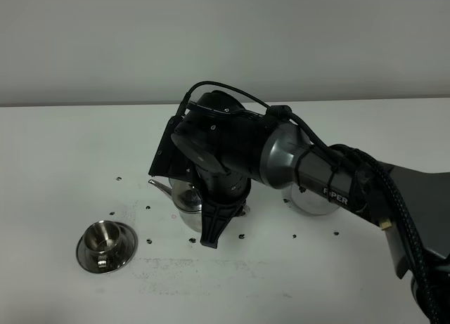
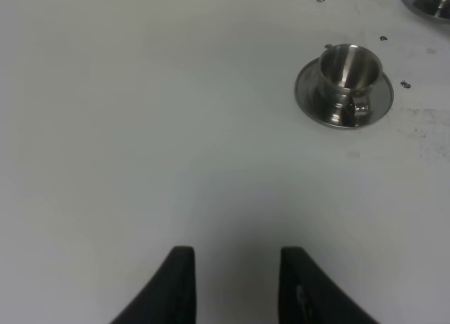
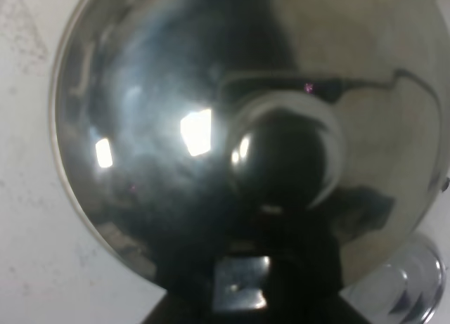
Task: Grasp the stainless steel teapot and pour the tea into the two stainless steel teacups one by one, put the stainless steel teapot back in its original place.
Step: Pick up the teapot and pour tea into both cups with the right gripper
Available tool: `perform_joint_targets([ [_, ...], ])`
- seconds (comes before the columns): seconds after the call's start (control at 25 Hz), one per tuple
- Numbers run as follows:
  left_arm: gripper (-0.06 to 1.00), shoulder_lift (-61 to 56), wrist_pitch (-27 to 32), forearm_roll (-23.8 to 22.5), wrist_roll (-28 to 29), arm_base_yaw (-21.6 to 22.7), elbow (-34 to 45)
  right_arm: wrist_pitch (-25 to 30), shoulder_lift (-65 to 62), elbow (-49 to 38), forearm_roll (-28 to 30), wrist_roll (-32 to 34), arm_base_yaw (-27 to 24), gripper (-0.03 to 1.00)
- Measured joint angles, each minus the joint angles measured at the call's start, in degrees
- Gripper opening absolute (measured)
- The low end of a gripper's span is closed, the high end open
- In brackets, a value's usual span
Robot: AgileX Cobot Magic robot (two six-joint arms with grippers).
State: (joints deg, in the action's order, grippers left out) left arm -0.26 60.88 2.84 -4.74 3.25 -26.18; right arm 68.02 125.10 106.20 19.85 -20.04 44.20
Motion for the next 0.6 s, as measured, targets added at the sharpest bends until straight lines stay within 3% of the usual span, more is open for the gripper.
perform_joint_targets([
  [0.6, 0.31, 0.0, 0.0, 0.0, -0.1, 0.0, 0.0, -2.2, 2.6, 0.0, 5.7, -1.2, 6.7, 0.17],
])
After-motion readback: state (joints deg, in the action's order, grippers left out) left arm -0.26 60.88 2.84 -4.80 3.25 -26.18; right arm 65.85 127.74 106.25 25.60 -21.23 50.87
